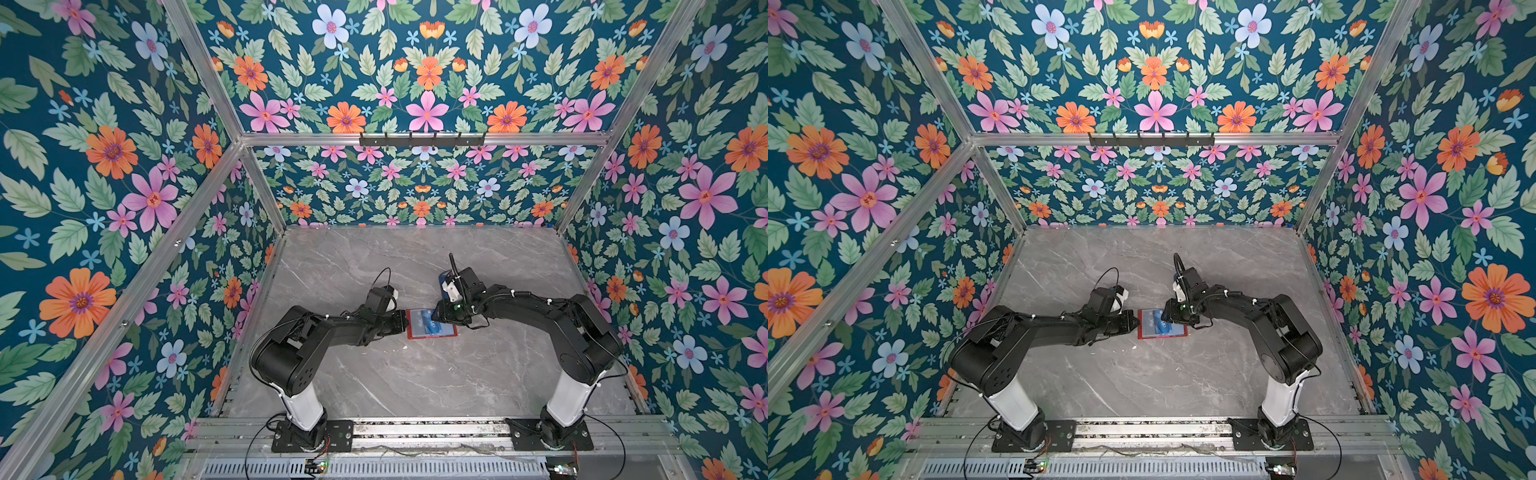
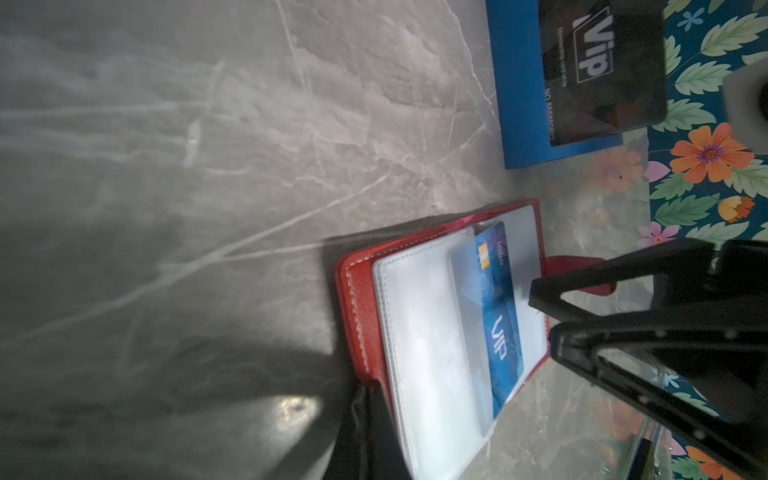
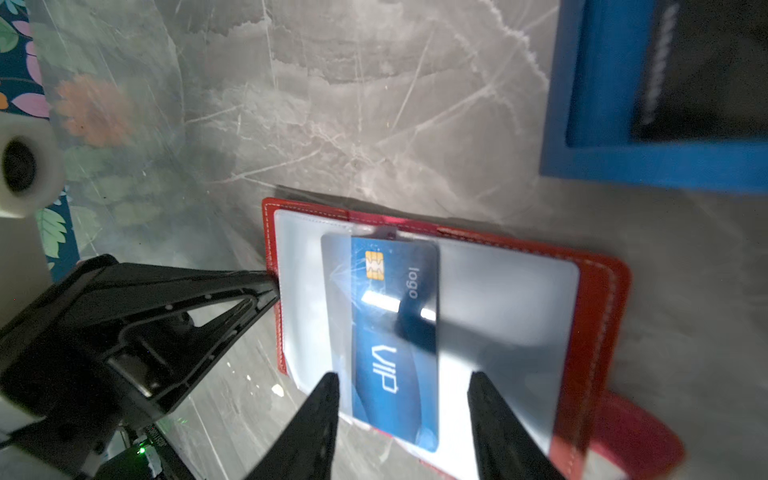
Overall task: Insert credit cards into a card holder
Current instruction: Insert the credit card into the card slot.
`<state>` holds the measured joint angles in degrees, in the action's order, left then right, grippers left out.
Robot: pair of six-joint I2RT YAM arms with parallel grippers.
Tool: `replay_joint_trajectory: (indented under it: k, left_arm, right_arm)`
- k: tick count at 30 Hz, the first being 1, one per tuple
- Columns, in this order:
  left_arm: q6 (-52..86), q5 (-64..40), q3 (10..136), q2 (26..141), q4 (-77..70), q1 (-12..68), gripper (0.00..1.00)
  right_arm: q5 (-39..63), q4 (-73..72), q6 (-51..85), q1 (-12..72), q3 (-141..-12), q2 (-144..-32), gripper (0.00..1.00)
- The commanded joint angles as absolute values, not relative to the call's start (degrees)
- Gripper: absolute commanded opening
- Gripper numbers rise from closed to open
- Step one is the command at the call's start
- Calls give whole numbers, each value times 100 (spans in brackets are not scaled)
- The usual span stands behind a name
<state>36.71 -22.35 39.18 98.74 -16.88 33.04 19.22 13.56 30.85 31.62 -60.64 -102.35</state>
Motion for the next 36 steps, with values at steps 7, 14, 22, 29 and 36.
replay_joint_trajectory:
  k: [7,14,22,29,36]
  left_arm:
    - [3582,-2074,3882,9932,-984,3313,0]
    - [3578,-2072,3873,9933,-984,3313,0]
    - [3578,-2100,3867,9948,-1007,3313,0]
    - [3573,-2140,3872,9951,-1027,3311,0]
    - [3575,-2146,3869,9949,-1020,3322,0]
  right_arm:
    - [943,2153,2826,3396,-6413,-10253,33]
    - [479,2611,2812,3504,-6678,-10551,9]
    - [360,2902,2751,3608,-6929,-10832,5]
    - [646,2917,2735,3619,-7031,-11002,6]
    - [799,2868,2725,3621,-7046,-11039,9]
